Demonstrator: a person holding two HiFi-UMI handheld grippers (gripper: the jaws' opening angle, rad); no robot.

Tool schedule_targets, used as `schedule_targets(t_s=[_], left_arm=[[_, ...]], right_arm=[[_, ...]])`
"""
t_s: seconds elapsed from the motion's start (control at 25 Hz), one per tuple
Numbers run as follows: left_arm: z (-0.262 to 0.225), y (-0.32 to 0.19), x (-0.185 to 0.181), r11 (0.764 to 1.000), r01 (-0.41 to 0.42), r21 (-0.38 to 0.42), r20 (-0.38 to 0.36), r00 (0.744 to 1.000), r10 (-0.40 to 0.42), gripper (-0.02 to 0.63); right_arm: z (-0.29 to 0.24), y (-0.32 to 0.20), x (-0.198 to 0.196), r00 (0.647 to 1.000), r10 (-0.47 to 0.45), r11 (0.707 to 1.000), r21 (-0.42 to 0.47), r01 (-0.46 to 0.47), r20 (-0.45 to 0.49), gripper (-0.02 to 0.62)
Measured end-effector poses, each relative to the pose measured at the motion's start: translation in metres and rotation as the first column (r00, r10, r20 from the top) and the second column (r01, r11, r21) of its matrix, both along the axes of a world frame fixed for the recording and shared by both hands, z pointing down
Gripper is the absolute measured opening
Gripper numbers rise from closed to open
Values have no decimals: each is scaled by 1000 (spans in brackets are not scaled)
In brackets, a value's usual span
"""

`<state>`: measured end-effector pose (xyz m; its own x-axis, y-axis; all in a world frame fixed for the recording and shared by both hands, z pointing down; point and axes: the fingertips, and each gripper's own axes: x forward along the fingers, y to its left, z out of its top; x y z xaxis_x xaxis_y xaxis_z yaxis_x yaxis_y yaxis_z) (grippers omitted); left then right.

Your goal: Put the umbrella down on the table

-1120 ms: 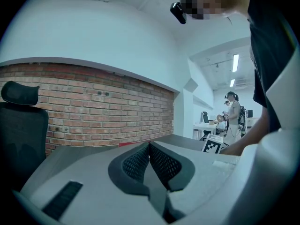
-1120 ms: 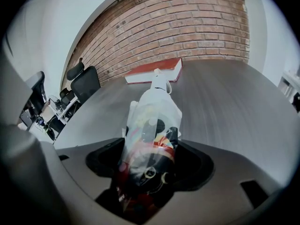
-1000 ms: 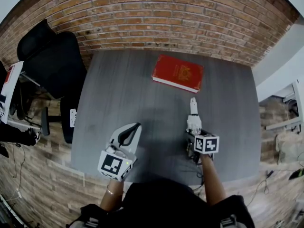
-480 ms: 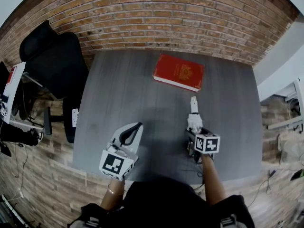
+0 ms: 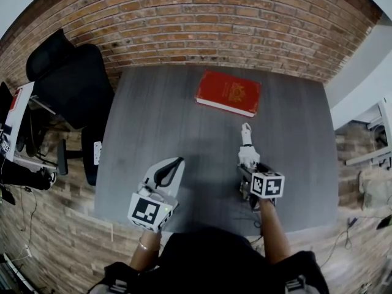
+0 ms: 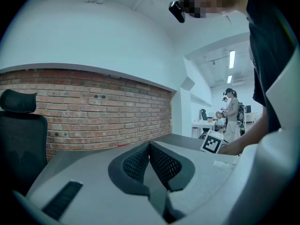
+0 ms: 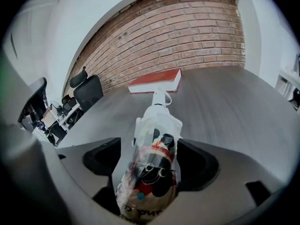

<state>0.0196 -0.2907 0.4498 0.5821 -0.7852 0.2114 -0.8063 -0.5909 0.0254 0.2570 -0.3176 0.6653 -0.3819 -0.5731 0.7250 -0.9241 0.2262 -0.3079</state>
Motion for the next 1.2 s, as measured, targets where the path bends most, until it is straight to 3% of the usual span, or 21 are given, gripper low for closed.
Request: schedule_targets(t_s=[0.24,0.64,1.2], left_arm=[[-4,6,3,1000,-9,9,5,1000,9,3],[-8,13,2,1000,-1,25,19,1000,0,3],[-22,35,17,995,-24,94,8,1000,23,3]], right_arm=[[-14,3,14,1000,22,998,51,-22,-9,368],[-47,17,19,995,49,987,149,-61,82,353],[-128,38,32,993,45,901,424,-89,113,115]])
